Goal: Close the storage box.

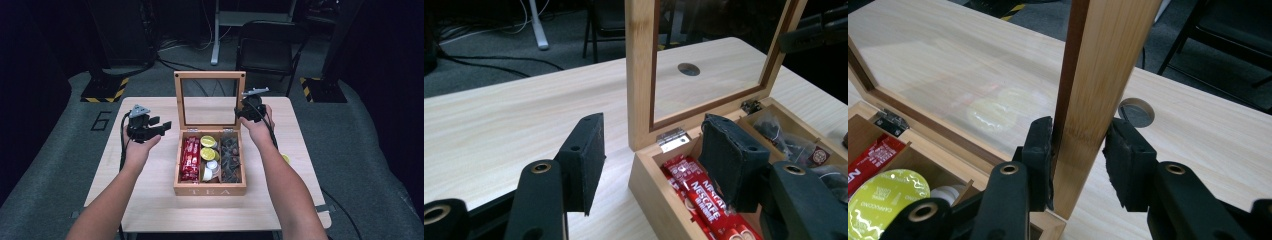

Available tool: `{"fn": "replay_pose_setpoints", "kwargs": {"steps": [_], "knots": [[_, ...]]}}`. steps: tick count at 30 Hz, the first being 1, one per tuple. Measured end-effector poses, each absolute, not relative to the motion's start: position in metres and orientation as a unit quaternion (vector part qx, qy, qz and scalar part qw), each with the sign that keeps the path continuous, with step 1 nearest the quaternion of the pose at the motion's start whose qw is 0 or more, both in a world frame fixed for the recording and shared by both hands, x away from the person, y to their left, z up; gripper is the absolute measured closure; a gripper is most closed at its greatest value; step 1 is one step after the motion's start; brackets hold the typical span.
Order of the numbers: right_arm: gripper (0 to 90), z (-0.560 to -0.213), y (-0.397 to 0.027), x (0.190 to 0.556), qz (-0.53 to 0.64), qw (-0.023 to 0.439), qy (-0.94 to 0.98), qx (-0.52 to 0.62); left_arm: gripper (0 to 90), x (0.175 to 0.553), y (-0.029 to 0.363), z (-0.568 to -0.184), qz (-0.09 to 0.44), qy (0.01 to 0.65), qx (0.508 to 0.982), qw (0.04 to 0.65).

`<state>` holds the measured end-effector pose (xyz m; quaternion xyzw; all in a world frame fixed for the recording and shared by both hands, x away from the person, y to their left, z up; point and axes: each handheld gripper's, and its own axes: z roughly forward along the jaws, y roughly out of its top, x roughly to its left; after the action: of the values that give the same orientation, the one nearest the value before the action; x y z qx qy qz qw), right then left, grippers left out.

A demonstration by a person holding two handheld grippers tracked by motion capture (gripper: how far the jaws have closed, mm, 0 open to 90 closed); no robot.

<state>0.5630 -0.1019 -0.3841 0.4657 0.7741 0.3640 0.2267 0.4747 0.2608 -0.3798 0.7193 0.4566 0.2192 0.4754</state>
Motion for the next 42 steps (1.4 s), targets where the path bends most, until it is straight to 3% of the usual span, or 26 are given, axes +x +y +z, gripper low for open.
{"fn": "replay_pose_setpoints", "kwargs": {"steps": [14, 27, 34, 42], "knots": [[64.7, -0.385, -0.103, 0.540, 0.375, 0.250, 0.773, 0.447, 43.8, 0.487, 0.237, -0.343, 0.233, 0.436, 0.724, 0.481], [64.4, -0.389, -0.106, 0.521, 0.389, 0.257, 0.770, 0.436, 51.5, 0.487, 0.227, -0.309, 0.255, 0.421, 0.719, 0.490], [64.2, -0.391, -0.108, 0.516, 0.396, 0.257, 0.770, 0.430, 59.2, 0.483, 0.221, -0.307, 0.253, 0.403, 0.738, 0.479], [63.3, -0.393, -0.110, 0.513, 0.403, 0.254, 0.766, 0.432, 62.3, 0.477, 0.221, -0.313, 0.257, 0.405, 0.738, 0.474]]}}
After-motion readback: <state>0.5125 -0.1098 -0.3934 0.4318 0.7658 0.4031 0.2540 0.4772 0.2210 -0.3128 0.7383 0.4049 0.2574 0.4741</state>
